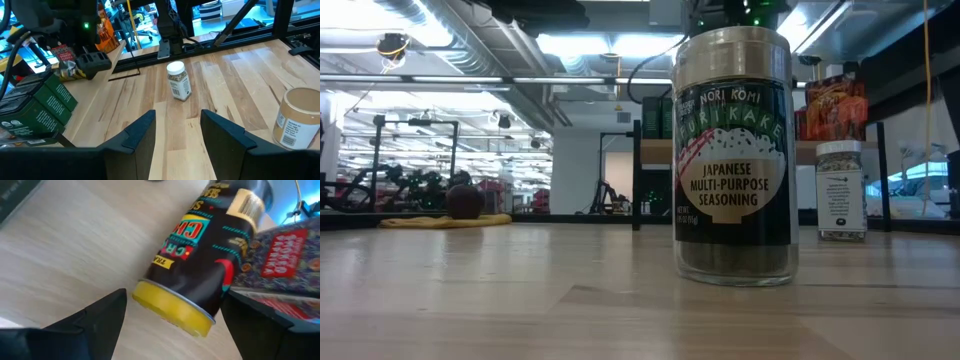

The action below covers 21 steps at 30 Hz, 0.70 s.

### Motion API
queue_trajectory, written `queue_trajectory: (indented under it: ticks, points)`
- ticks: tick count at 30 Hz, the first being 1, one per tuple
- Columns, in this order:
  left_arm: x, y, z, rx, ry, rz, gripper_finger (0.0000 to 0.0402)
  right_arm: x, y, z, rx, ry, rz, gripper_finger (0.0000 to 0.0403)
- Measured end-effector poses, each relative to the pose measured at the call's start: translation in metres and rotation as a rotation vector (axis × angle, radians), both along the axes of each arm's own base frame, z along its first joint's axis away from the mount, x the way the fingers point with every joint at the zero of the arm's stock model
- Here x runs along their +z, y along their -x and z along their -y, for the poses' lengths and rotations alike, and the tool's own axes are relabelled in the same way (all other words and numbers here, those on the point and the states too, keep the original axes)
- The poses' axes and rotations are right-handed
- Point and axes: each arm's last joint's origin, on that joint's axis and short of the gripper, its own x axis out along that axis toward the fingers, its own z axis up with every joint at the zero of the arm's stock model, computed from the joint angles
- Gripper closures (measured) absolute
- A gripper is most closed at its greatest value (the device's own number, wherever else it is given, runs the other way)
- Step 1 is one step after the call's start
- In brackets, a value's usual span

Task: Shelf spices
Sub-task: Remove the right yellow seasoning bottle from the shelf

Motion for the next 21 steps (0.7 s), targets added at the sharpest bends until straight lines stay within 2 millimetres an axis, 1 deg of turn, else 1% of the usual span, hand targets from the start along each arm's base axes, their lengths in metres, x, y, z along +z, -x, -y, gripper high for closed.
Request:
queue_trajectory:
  ticks: [4, 9, 13, 17, 21]
  points:
    - [0.000, 0.000, 0.000, 0.000, 0.000, 0.000, 0.0251, -0.003, -0.003, 0.002, 0.015, 0.026, 0.022, 0.0085]
    - [0.000, 0.000, 0.000, 0.000, 0.000, 0.000, 0.0251, -0.002, -0.005, 0.004, 0.011, 0.082, 0.032, 0.0111]
    - [0.000, 0.000, 0.000, 0.000, 0.000, 0.000, 0.0251, -0.002, -0.006, 0.003, 0.020, 0.044, 0.046, 0.0126]
    - [0.000, 0.000, 0.000, 0.001, 0.000, 0.000, 0.0251, -0.003, -0.006, 0.001, 0.033, -0.014, 0.063, 0.0131]
    - [0.000, 0.000, 0.000, 0.000, 0.000, -0.001, 0.0251, 0.007, -0.006, 0.001, 0.031, -0.027, 0.071, 0.0132]
